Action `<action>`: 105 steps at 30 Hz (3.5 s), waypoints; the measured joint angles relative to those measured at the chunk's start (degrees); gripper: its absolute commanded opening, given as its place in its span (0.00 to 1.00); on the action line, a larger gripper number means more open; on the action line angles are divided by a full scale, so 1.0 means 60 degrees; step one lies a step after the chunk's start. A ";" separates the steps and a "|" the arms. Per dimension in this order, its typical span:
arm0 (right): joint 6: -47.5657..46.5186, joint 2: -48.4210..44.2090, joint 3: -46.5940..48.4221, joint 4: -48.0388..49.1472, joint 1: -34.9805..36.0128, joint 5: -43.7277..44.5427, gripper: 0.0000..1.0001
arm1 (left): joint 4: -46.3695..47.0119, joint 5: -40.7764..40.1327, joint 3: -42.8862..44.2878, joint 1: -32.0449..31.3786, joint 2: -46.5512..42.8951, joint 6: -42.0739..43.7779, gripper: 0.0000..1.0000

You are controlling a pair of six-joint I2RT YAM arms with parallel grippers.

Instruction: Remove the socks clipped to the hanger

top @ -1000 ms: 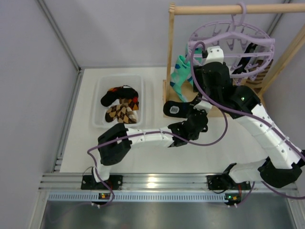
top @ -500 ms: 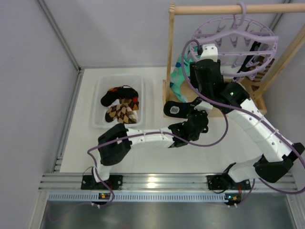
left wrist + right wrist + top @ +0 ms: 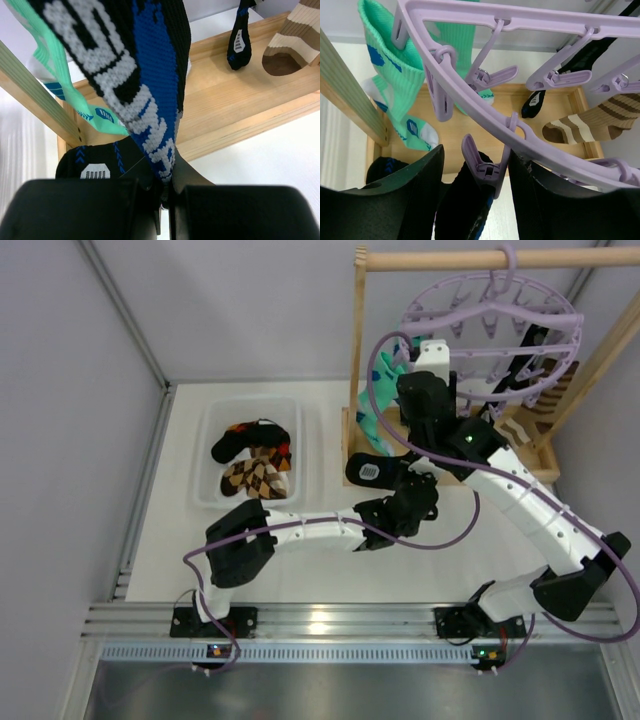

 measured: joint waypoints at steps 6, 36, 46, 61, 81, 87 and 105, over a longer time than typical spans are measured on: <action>-0.0062 -0.0011 -0.0382 0.0441 0.0000 0.0386 0.48 | 0.0000 0.0000 0.0000 -0.0044 0.0000 0.0007 0.00; -0.0557 -0.0474 -0.0991 0.1923 0.0004 0.0976 0.06 | 0.0007 0.0229 -0.1162 -0.0007 -0.0543 -0.0707 0.00; -0.0583 -0.1370 -0.1683 0.2175 0.0000 0.0164 0.31 | -0.0233 -0.0244 -0.3810 0.0361 -0.3909 -0.1020 0.00; -0.0415 -0.3570 -0.2867 0.2200 0.0000 -0.1402 0.99 | -0.4841 0.0528 -0.2124 0.4266 -0.6346 -0.1800 0.00; -0.0324 -0.5129 -0.4175 0.2182 0.0000 -0.2189 1.00 | -0.7063 0.3672 0.2058 0.8786 -0.3595 -0.1282 0.00; -0.0324 -0.5515 -0.4630 0.2306 0.0000 -0.2291 0.99 | -0.7089 0.4448 0.0710 0.9205 -0.2605 -0.2437 0.00; -0.0270 -0.5410 -0.4925 0.2313 0.0000 -0.2798 0.99 | -0.7318 0.6065 -0.1031 0.9683 -0.1548 -0.4728 0.94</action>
